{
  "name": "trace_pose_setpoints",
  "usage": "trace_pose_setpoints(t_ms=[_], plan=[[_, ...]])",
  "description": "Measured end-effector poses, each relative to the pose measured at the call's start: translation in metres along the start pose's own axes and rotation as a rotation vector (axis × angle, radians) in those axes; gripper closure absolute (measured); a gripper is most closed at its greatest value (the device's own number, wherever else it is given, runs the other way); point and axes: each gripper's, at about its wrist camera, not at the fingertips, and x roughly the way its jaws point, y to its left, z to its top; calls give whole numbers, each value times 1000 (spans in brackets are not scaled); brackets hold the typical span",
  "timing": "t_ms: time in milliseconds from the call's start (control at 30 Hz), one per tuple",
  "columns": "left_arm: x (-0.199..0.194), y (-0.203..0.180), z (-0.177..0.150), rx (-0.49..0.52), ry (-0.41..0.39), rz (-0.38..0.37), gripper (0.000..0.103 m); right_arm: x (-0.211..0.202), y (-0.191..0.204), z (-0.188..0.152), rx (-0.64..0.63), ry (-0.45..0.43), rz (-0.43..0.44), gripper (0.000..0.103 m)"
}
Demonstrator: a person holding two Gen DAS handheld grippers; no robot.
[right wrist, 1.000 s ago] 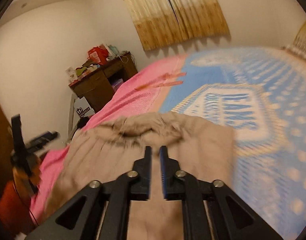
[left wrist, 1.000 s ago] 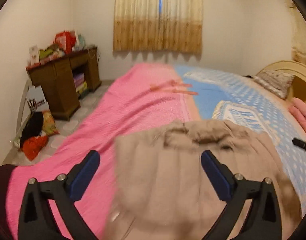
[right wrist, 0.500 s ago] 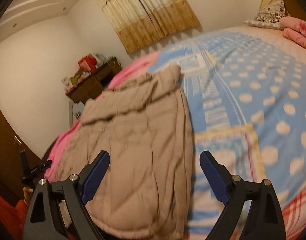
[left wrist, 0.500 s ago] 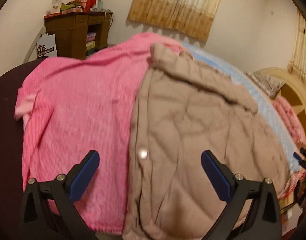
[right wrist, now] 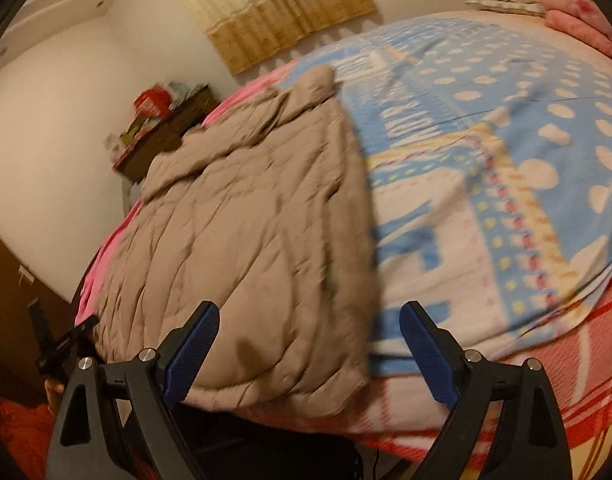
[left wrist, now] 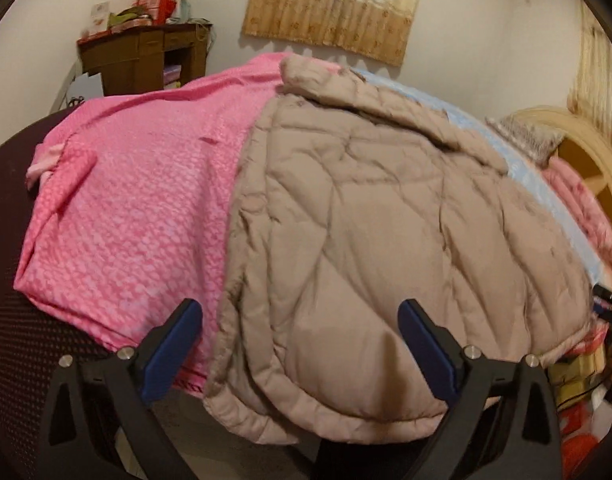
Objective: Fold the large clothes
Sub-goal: 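Lift the jacket hem with the right gripper and fold it toward the collar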
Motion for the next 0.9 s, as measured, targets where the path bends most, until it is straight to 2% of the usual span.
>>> trace_pose_setpoints(t_ms=[100,133,200,233,267,333,400,433,467,500,600,667,733,767,833,900], plan=[[3,-9,-3,32,7,-6,3,8,14,-4,-70,29,-23,11],[5,-11,-4,23,22,-34,3,12,17,-4,-86,37,-34,13],[12,-6,-6,-41,56,-93,6,18,19,-3,-100,54,-51,33],[16,-2,-9,-101,77,-136,9,21,19,-3,-99,73,-44,51],[18,0,-11,-127,87,-155,15,20,19,-4,-92,84,-27,64],[17,4,-13,-156,84,-169,25,19,14,-3,-55,97,24,73],[15,10,-14,-176,82,-179,50,18,8,-1,-16,103,62,78],[13,15,-12,-197,80,-185,58,16,6,1,16,99,95,80],[11,18,-11,-213,76,-194,73,15,4,4,45,94,128,82],[9,21,-9,-230,71,-207,82,12,3,6,72,83,167,83],[-3,21,3,-248,34,-259,91,0,7,20,114,27,293,84],[-13,14,16,-220,-6,-276,91,-4,13,30,129,-7,360,85],[-19,5,29,-179,-33,-257,91,-5,21,42,131,-30,408,85],[-21,2,34,-164,-40,-241,88,-4,24,48,124,-31,413,85],[-22,1,44,-134,-41,-208,73,-1,33,55,87,-25,392,85],[-24,6,46,-123,-41,-176,35,3,37,60,83,-21,393,85]])
